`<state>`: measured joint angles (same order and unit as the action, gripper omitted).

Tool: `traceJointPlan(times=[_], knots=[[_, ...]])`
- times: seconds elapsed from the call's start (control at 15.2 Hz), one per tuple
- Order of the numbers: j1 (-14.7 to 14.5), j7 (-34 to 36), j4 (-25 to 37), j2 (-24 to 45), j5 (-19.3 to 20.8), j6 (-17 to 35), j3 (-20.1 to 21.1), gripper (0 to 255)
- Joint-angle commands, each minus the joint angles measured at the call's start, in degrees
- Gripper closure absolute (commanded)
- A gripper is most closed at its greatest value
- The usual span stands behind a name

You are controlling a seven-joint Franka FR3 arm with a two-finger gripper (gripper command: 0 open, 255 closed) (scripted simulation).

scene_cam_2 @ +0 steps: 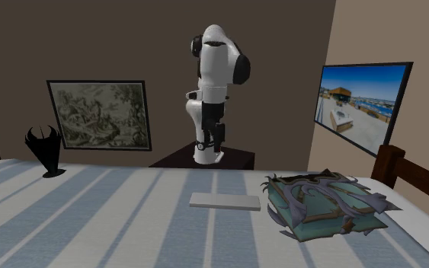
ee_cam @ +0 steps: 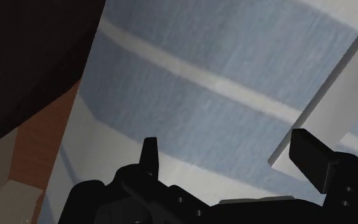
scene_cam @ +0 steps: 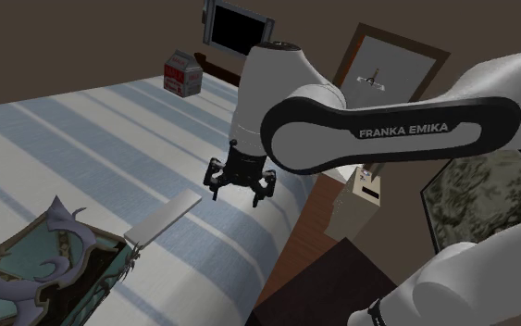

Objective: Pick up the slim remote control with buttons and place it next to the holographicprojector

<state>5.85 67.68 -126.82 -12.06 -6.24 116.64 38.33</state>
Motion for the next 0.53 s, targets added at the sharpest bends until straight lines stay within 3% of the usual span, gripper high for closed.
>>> traceJointPlan(times=[0.0,0.26,0.46], knots=[[0.9,6.2,2.9,5.7,3.1,2.1,2.4,0],[0.1,18.6,9.9,17.4,11.2,4.1,4.6,0],[-2.8,26.9,16.2,25.9,17.3,4.4,3.6,0]])
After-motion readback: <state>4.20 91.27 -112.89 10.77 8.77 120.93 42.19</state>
